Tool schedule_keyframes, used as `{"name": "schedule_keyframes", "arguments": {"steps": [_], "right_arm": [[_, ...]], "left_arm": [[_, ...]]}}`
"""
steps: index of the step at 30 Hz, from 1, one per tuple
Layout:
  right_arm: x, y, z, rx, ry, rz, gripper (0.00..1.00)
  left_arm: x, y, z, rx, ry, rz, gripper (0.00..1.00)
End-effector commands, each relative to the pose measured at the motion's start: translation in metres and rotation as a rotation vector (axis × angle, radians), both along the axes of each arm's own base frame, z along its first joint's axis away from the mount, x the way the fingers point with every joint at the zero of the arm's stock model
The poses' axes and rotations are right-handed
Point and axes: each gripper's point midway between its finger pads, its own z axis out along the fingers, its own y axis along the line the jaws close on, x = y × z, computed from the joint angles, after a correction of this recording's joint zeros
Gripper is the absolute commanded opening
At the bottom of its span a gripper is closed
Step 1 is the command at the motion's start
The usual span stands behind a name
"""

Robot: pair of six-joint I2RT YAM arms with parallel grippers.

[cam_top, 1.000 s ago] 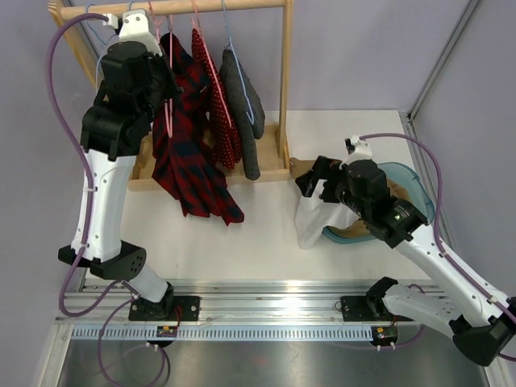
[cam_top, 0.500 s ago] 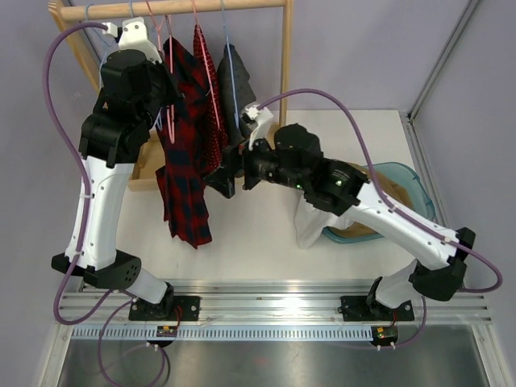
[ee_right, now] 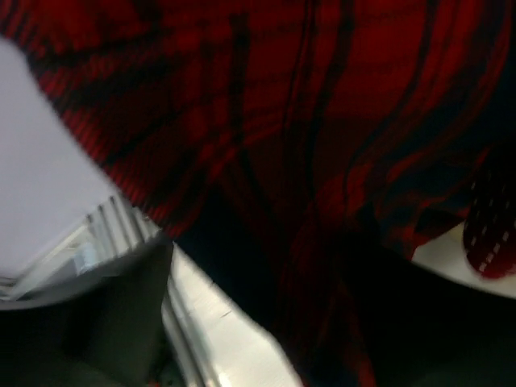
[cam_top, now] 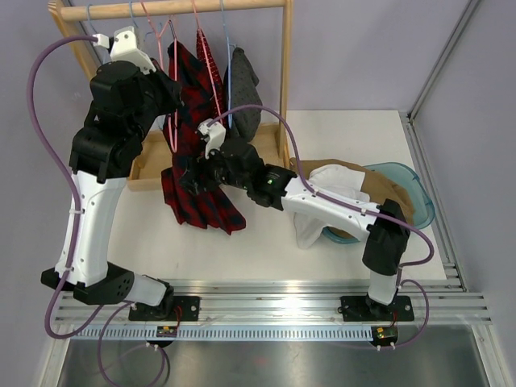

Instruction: Remove the skirt from the hanger

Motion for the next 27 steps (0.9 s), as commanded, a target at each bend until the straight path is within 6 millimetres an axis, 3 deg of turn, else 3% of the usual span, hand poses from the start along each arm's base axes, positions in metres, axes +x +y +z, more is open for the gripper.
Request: {"name": "schedule_keyframes", "arguments": {"steps": [1, 3, 4, 10, 12, 16, 17, 22, 27], "right_arm": [[0.007, 0.017, 0.041, 0.126, -0.154, 0.018, 0.53], [0.007, 0.019, 0.035, 0.115, -0.153, 0.021, 0.06], [0.005, 0.018, 0.033, 0.113, -0.147, 0.029, 0.00], [-0.036, -0.005, 0.046, 0.094, -0.175, 0.042, 0.00], [-0.052, -0.020, 0.068, 0.112, -0.200, 0.038, 0.00], [-0.093, -0.042, 0.089, 0.113, -0.196, 0.042, 0.00], [-0.114, -0.045, 0.099, 0.131, -0.199, 0.072, 0.00], [-0.163, -0.055, 0.096, 0.086, -0.177, 0.113, 0.00], [-0.212, -0.056, 0.070, 0.075, -0.094, 0.176, 0.00]], "left_arm": [[-0.020, -0.006, 0.055, -0.119, -0.196, -0.058, 0.00], [-0.022, -0.005, 0.050, -0.114, -0.192, -0.059, 0.00], [-0.023, -0.004, 0.050, -0.108, -0.198, -0.059, 0.00], [-0.021, 0.005, 0.026, -0.050, -0.181, -0.018, 0.00], [-0.015, 0.006, 0.004, -0.026, -0.151, -0.004, 0.00], [-0.005, 0.009, -0.016, -0.028, -0.173, 0.031, 0.00], [-0.002, 0.010, -0.020, -0.026, -0.169, 0.042, 0.00], [0.020, 0.011, -0.034, -0.024, -0.154, 0.104, 0.00], [0.035, 0.015, -0.022, 0.008, -0.168, 0.145, 0.00]]}}
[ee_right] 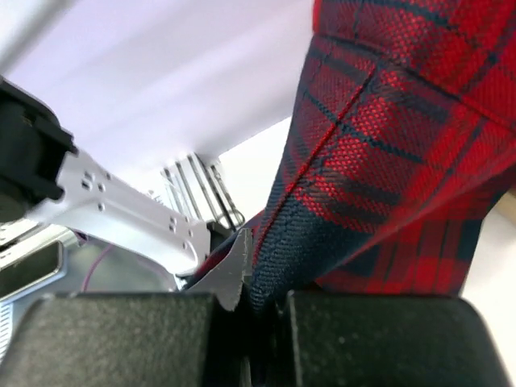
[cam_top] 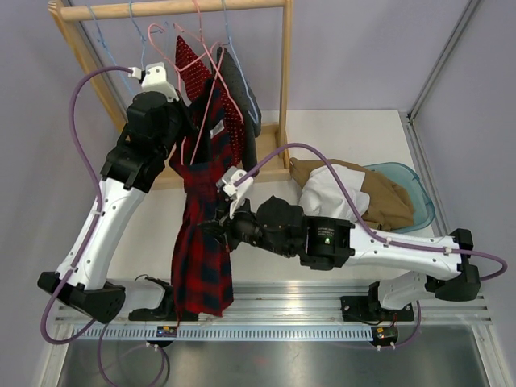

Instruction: Remove the skirt from the hanger

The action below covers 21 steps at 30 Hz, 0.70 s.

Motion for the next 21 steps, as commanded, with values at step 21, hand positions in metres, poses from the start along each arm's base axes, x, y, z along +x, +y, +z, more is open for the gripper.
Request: {"name": "schedule_keyframes", "arguments": {"steps": [21], "right_arm": [[0.130, 0.002, -0.098, -0.210, -0.004, -0.367, 0.00]], "left_arm": [[-0.147, -0.011, -0.005, -0.019, 0.110, -0.387, 0.00]]}}
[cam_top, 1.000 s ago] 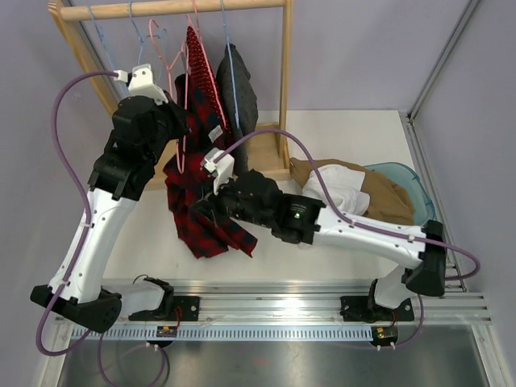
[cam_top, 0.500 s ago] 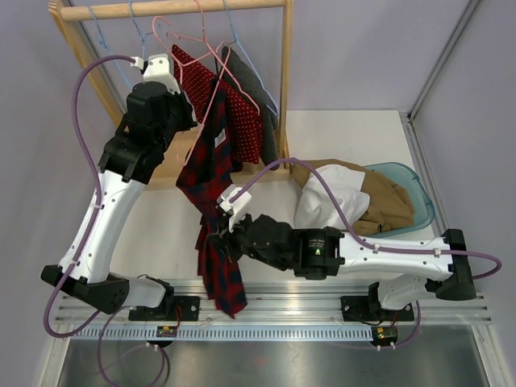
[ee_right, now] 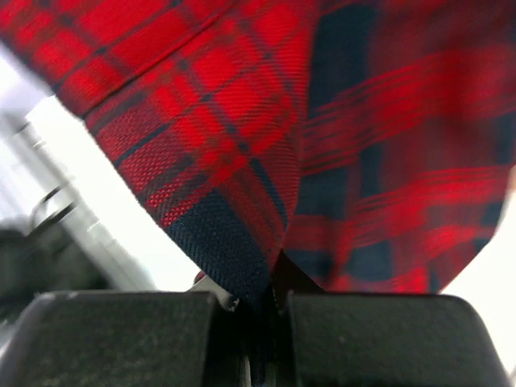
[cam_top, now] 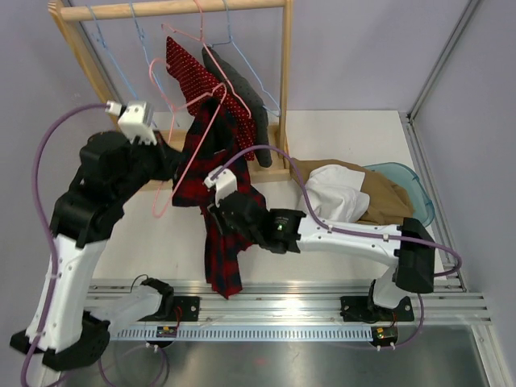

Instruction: Remove the skirt from the hanger

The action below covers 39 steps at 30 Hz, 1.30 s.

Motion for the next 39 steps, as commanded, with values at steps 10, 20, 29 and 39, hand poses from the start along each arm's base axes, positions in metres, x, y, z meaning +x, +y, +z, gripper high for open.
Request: {"name": "schedule_keyframes", "arguments": {"steps": [10, 20, 29, 39], "right_arm": [[0.142, -0.037, 0.076, 0.092, -0.110, -0.212, 0.00], [0.166, -0.121, 0.026, 0.041, 0.011, -0.468, 0.00], [0.134, -0.247, 0.025, 0.053, -0.013, -0.727, 0.00], [0.118, -0.379, 0.156, 0.177, -0.235, -0.974, 0.00]], "left_arm": [[-0.113, 0.014, -0.131, 0.044, 0.298, -0.157, 0.00], [-0.150, -0.007, -0.109, -0.036, 0.304, -0.344, 0.00], [-0.186, -0.030, -0.074, -0.134, 0.168, -0.581, 0.00], [-0.155, -0.019, -0.075, -0.080, 0.144, -0.442, 0.00]]}}
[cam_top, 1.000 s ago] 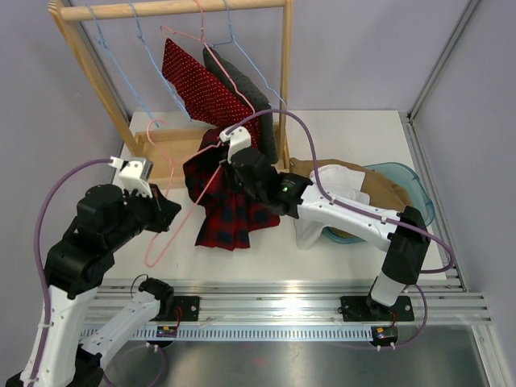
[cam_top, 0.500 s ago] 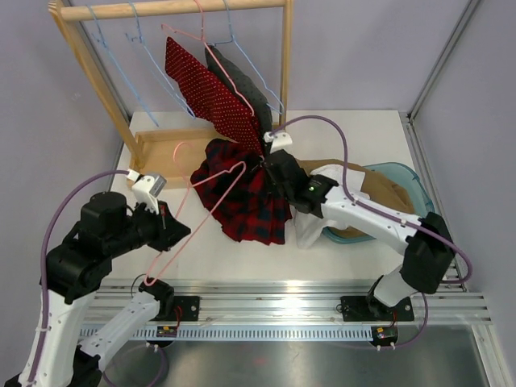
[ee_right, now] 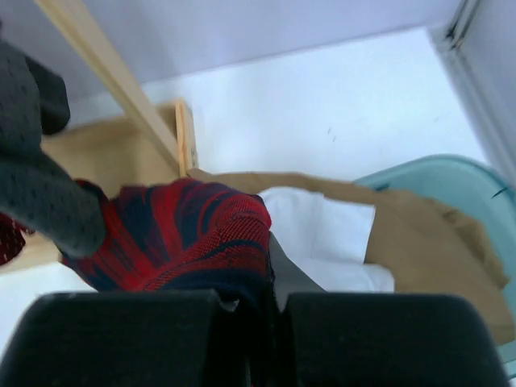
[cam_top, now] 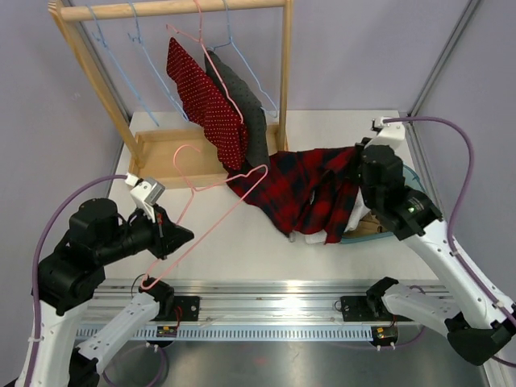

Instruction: Remove the skirt from the hanger

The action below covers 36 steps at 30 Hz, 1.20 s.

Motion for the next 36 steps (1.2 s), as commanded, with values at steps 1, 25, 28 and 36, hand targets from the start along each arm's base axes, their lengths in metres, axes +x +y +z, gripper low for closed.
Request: {"name": "schedule_keyframes", "arguments": {"steps": [1, 25, 28, 36], "right_arm": [[-0.002, -0.036, 0.101, 0.016, -0.219, -0.095, 0.00], [0.019, -0.115, 0.118, -0.022, -0.258, -0.470, 0.00], [0.037, -0.101, 0.022, 0.047, -0.115, -0.417, 0.00], [0.029, -0.073, -0.127, 0.335, 0.090, -0.363, 0.00]], "left_arm": [[0.021, 0.000, 0.020, -0.014, -0.083, 0.058, 0.00], [0.052, 0.031, 0.023, 0.032, -0.161, 0.301, 0.00], [0.061, 0.038, 0.030, 0.039, -0.175, 0.361, 0.00], [0.087, 0.065, 0.052, 0.123, -0.211, 0.541, 0.00]]}}
